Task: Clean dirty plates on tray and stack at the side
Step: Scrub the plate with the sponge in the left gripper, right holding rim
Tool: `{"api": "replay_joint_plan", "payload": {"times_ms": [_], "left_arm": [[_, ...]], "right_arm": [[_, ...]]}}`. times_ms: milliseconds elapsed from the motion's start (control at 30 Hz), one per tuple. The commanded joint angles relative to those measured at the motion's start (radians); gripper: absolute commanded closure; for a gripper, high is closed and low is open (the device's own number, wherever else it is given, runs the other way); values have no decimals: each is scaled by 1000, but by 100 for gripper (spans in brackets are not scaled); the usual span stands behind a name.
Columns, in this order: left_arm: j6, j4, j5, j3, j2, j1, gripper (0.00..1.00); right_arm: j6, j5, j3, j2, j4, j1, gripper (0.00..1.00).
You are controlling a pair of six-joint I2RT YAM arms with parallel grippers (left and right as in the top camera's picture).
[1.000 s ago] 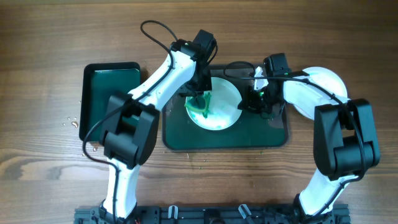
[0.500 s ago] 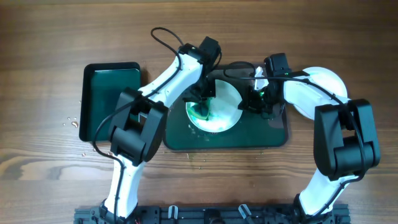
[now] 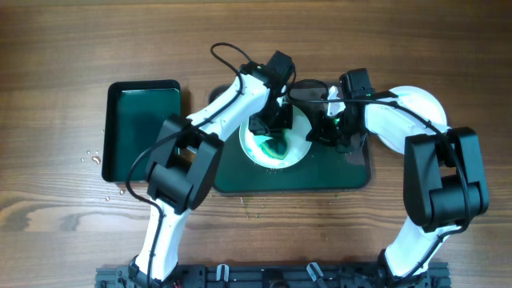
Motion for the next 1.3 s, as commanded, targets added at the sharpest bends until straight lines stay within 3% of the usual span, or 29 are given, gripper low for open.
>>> {"api": "replay_joint_plan", "payload": {"times_ms": [0, 133, 300, 367, 467, 567, 767, 867, 1067, 1167, 1267], "left_arm": [[34, 23, 149, -10, 31, 37, 96], [34, 11, 64, -10, 31, 75, 96], [-131, -124, -457, -10, 31, 85, 96], [-183, -163, -572, -10, 31, 79, 96], [-192, -161, -562, -10, 31, 66, 96], [-176, -127, -453, -10, 31, 51, 96], [55, 6, 80, -10, 31, 28, 96], [89, 30, 191, -10, 31, 25, 96], [77, 41, 121, -10, 31, 28, 96], [-36, 10, -126, -10, 31, 28, 96], [-188, -75, -484, -10, 31, 23, 96]], "right_arm": [[7, 17, -25, -1, 1, 3, 96], [8, 17, -25, -1, 1, 3, 96], [9, 17, -25, -1, 0, 3, 96], [13, 17, -25, -1, 1, 3, 96], [15, 17, -25, -1, 1, 3, 96], [14, 18, -25, -1, 1, 3, 96], [11, 18, -25, -1, 0, 3, 96], [11, 17, -25, -1, 0, 3, 96], [13, 17, -25, -1, 1, 3, 96], [12, 17, -25, -1, 1, 3, 96], [11, 17, -25, -1, 0, 3, 96]]}}
